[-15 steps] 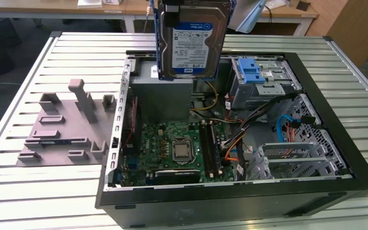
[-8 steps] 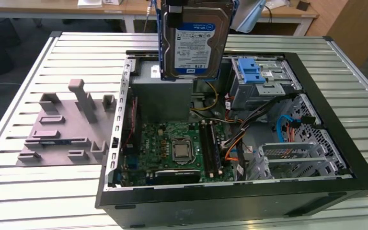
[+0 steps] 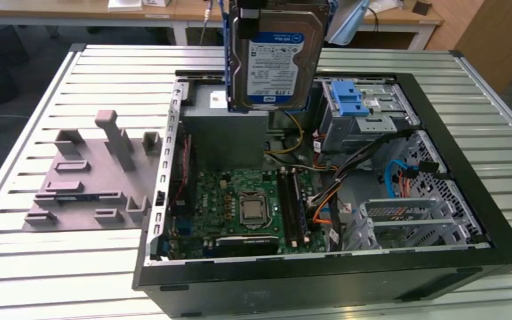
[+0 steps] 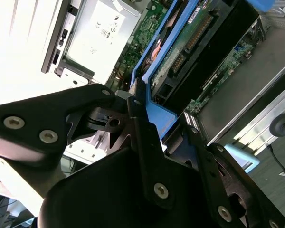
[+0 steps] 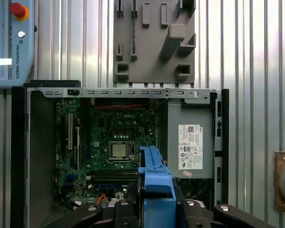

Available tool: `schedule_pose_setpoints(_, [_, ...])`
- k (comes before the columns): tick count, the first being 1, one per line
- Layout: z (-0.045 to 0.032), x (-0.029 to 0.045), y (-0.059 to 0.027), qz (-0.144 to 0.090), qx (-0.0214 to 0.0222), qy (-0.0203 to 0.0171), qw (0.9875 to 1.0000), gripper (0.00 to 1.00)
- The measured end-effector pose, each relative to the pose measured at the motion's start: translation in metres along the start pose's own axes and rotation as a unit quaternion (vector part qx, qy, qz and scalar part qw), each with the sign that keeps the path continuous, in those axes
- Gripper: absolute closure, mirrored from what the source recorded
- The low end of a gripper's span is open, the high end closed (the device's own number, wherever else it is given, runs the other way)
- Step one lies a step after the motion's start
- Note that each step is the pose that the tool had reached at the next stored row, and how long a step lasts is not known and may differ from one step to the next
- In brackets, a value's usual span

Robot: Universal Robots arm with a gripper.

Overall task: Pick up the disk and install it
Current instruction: 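Insert the disk into the insertion slot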

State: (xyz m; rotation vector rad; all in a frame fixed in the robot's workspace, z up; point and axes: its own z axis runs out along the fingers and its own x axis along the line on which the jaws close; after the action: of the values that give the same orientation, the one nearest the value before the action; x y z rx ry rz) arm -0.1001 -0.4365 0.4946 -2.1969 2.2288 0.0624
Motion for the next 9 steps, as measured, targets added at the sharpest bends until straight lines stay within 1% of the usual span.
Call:
schedule_pose_setpoints(2, [0.0001, 0.0000, -0.0015, 0.000, 0.0000, 0.0000, 1.0000, 0.64])
schedule_pose_setpoints(9, [0.0005, -0.0002, -0.0134, 0.000, 0.0000, 0.0000, 1.0000, 0.64])
